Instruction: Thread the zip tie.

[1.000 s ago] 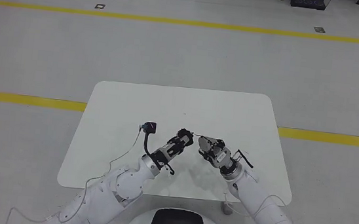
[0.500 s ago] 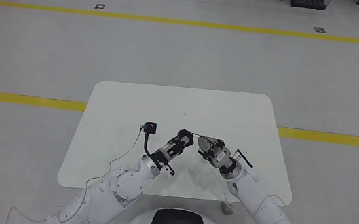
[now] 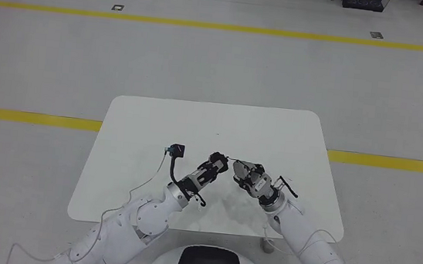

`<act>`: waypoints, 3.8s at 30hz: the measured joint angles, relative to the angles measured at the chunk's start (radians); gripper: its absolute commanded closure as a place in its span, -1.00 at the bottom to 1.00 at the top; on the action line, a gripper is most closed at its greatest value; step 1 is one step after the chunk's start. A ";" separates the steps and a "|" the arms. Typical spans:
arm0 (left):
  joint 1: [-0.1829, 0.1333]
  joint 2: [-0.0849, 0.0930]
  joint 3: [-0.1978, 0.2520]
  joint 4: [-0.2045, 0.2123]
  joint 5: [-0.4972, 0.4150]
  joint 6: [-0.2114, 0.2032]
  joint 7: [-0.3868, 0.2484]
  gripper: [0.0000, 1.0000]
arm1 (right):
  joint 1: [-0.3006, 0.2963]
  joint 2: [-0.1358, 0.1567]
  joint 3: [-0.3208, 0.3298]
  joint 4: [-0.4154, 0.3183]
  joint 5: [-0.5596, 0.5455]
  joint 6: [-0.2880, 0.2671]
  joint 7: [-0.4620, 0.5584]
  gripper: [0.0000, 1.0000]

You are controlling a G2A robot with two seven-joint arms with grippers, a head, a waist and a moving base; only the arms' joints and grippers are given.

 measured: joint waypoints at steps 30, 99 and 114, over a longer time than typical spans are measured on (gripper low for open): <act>-0.008 0.005 0.011 -0.008 -0.002 0.000 -0.001 1.00 | 0.008 -0.012 0.006 0.028 0.000 0.000 -0.013 1.00; 0.038 0.009 -0.080 -0.045 -0.221 0.000 -0.120 1.00 | -0.090 0.102 0.155 -0.203 -0.458 -0.382 -0.171 -1.00; 0.044 0.002 -0.111 -0.050 -0.444 0.000 -0.246 1.00 | -0.095 0.118 0.177 -0.218 -0.555 -0.415 -0.168 -1.00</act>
